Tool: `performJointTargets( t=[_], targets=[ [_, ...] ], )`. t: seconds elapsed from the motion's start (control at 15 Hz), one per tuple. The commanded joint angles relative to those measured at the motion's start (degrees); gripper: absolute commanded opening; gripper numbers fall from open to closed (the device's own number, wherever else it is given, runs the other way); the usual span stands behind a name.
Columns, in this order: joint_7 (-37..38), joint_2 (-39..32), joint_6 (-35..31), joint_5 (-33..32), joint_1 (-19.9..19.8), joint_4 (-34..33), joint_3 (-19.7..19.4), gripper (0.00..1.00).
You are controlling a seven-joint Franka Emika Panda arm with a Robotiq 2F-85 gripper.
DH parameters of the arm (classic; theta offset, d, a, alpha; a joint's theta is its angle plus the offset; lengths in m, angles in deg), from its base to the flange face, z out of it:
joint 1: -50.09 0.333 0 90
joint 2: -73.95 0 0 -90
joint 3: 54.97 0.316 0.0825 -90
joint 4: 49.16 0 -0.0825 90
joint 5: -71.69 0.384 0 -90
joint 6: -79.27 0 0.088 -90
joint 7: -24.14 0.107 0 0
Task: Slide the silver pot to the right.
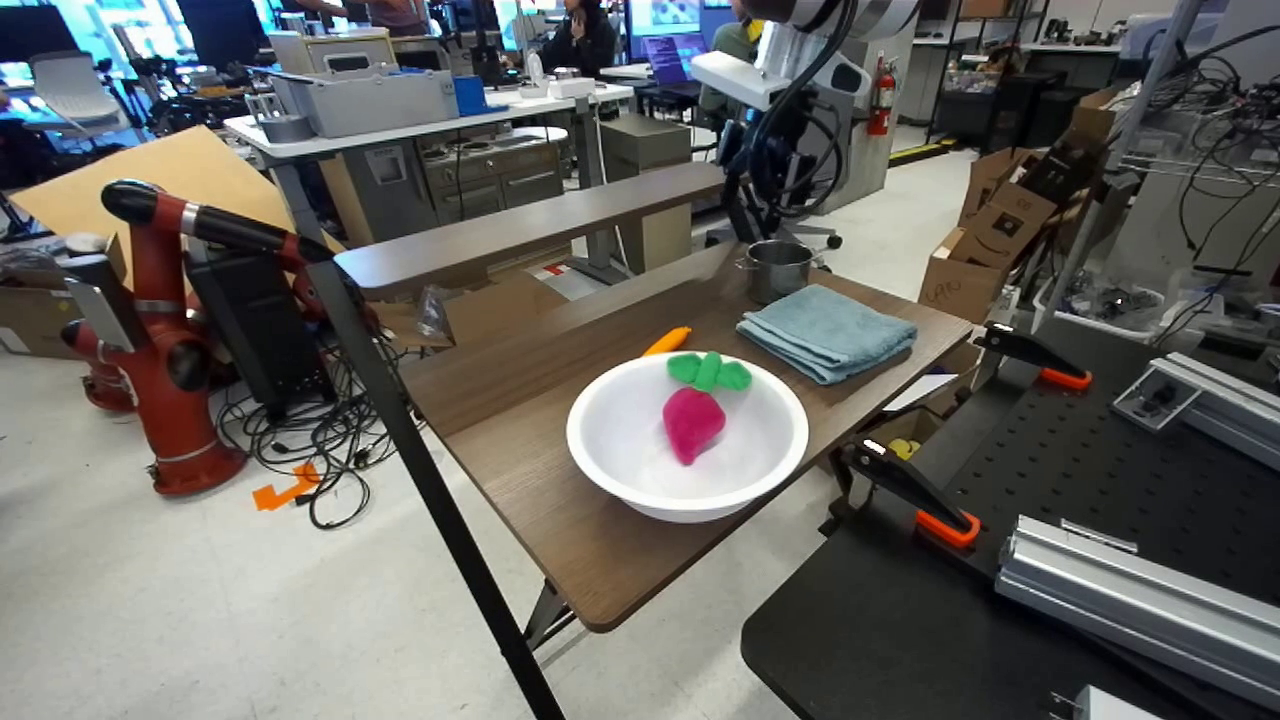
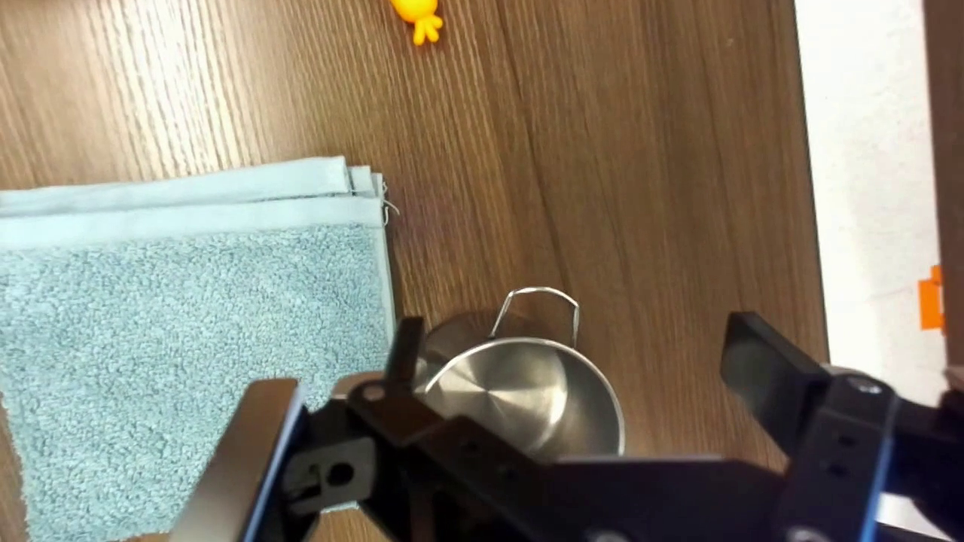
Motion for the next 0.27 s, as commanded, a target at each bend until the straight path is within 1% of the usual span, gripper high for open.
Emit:
performJointTargets(
  t=[0.0,0.2],
  targets=[
    [-0.37,-0.51,0.24,0.62,0.62,-0.18,-0.88,1.0],
    [-0.36,-0.99,0.22,0.61,0.64,-0.57,-0.9,1.0]
  ],
)
